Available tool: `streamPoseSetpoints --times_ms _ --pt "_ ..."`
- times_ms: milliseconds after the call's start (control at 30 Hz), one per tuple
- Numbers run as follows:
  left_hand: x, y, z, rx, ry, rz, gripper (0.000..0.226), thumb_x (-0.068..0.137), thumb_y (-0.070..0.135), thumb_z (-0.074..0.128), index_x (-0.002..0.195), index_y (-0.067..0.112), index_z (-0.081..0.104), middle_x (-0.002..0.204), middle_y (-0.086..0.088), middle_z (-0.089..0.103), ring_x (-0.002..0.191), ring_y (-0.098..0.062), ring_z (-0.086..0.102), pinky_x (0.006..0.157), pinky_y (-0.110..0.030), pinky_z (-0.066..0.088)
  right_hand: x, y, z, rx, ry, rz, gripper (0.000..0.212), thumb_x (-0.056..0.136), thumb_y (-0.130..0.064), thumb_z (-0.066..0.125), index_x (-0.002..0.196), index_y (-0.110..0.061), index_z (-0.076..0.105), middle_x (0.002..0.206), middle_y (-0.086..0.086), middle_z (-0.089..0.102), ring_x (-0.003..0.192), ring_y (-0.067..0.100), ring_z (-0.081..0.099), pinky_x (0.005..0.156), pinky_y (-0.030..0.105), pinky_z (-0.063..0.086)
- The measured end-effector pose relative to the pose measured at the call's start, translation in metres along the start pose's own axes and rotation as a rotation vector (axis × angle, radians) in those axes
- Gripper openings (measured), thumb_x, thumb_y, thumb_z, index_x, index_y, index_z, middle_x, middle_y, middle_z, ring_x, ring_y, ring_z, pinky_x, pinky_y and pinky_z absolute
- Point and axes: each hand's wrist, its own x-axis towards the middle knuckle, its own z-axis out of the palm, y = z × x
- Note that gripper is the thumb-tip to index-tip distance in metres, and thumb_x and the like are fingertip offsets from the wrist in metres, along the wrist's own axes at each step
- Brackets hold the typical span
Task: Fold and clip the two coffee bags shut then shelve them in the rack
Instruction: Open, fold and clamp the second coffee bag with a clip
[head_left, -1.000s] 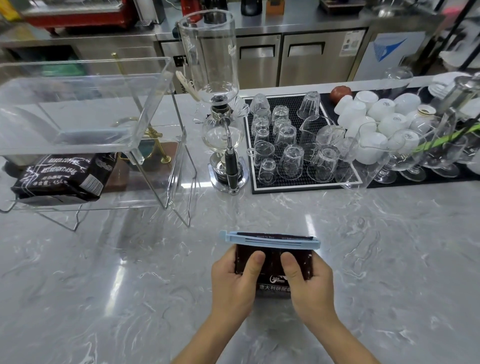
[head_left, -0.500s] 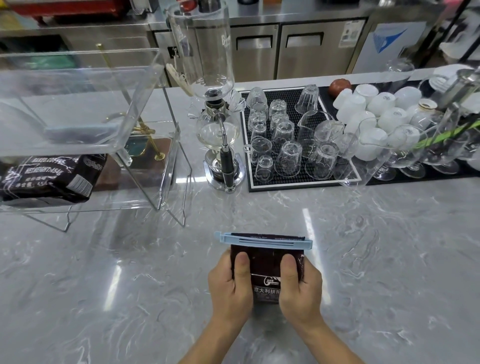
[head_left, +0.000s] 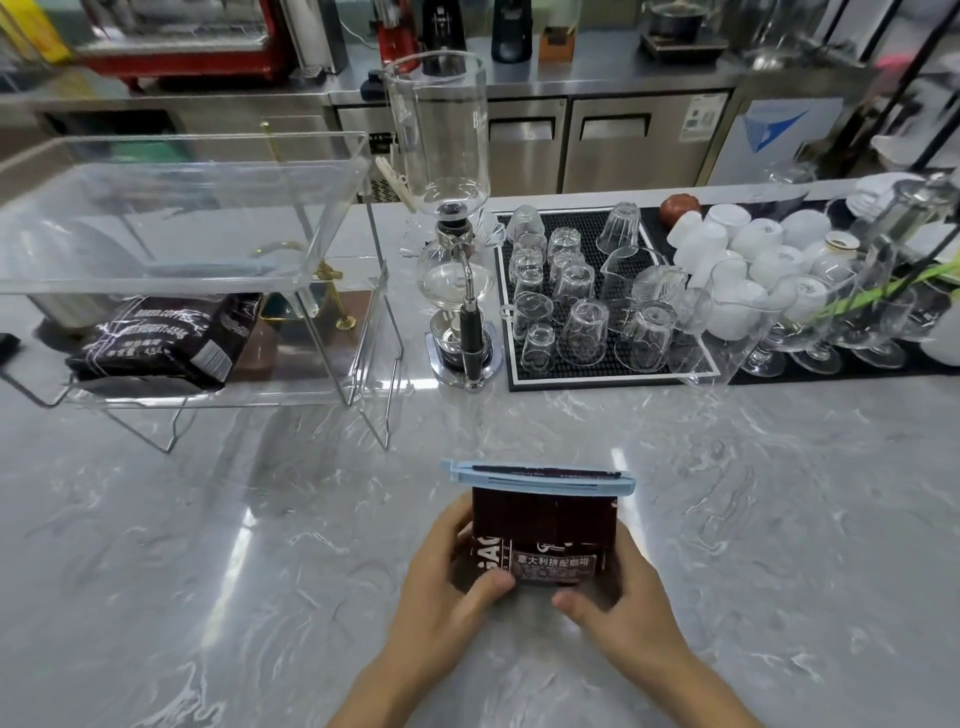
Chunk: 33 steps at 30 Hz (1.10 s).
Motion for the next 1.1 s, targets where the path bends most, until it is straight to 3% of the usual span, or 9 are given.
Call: streamPoseSetpoints --times_ms 100,233,333,533,767,1000,1100 --pt "-0.007 -0.004 -0.007 0.042 -0.020 -0.014 0.072 0.077 -0.004 0.078 0.136 0.024 0.048 0.128 0.005 0.065 0.120 -0.014 0.061 0.099 -0.027 0.049 -0.005 0.005 -0.003 -0.032 0.010 0.047 0.083 0.066 0.008 0.080 0.132 -0.033 0.048 0.119 -0.013 0.068 0.112 0.009 0.065 0.097 0.025 0.051" --pt "-0.012 -0.007 -0.006 0.006 0.026 -0.033 0.062 0.081 -0.009 0.073 0.131 0.021 0.053 0.122 0.001 0.068 0.116 -0.019 0.064 0.097 -0.035 0.052 -0.012 0.009 -0.001 0.010 0.099 0.070 0.090 0.069 0.013 0.078 0.123 -0.053 0.051 0.126 -0.017 0.063 0.119 0.006 0.060 0.103 0.027 0.046" --pt "-0.016 -0.005 -0.004 -0.038 0.065 -0.056 0.060 0.081 -0.008 0.072 0.127 0.027 0.056 0.121 0.000 0.069 0.114 -0.022 0.065 0.096 -0.035 0.054 -0.015 0.011 0.004 0.069 0.166 0.091 0.084 0.068 0.018 0.076 0.116 -0.048 0.056 0.123 -0.015 0.065 0.117 0.010 0.062 0.102 0.029 0.047" --pt "-0.017 -0.001 -0.001 -0.048 0.105 -0.067 0.066 0.080 -0.006 0.075 0.119 0.045 0.058 0.119 0.007 0.069 0.113 -0.021 0.065 0.095 -0.032 0.053 -0.018 0.007 0.009 0.080 0.197 0.092 0.071 0.073 0.019 0.071 0.118 -0.033 0.053 0.121 -0.013 0.066 0.113 0.008 0.064 0.102 0.035 0.047" --pt "-0.020 0.001 0.001 -0.076 0.117 -0.051 0.068 0.077 -0.006 0.078 0.117 0.046 0.060 0.117 0.007 0.070 0.111 -0.017 0.067 0.091 -0.026 0.054 -0.024 -0.006 0.010 0.054 0.221 0.063 0.061 0.075 0.016 0.071 0.120 -0.021 0.054 0.118 -0.009 0.068 0.110 0.009 0.065 0.098 0.030 0.051" --pt "-0.018 0.007 0.012 -0.111 0.096 -0.027 0.063 0.074 -0.009 0.078 0.117 0.033 0.062 0.113 0.006 0.072 0.107 -0.016 0.068 0.085 -0.019 0.054 -0.035 -0.018 -0.002 -0.022 0.299 0.032 0.058 0.075 0.012 0.073 0.121 -0.020 0.057 0.112 -0.010 0.070 0.107 0.005 0.066 0.094 0.020 0.051" --pt "-0.017 0.011 0.014 -0.082 0.107 0.024 0.061 0.074 -0.004 0.081 0.120 0.031 0.061 0.114 0.008 0.072 0.106 -0.016 0.069 0.086 -0.022 0.055 -0.037 -0.026 -0.004 -0.063 0.334 0.001 0.057 0.075 0.006 0.076 0.118 -0.028 0.059 0.110 -0.016 0.071 0.105 0.003 0.066 0.091 0.017 0.051"
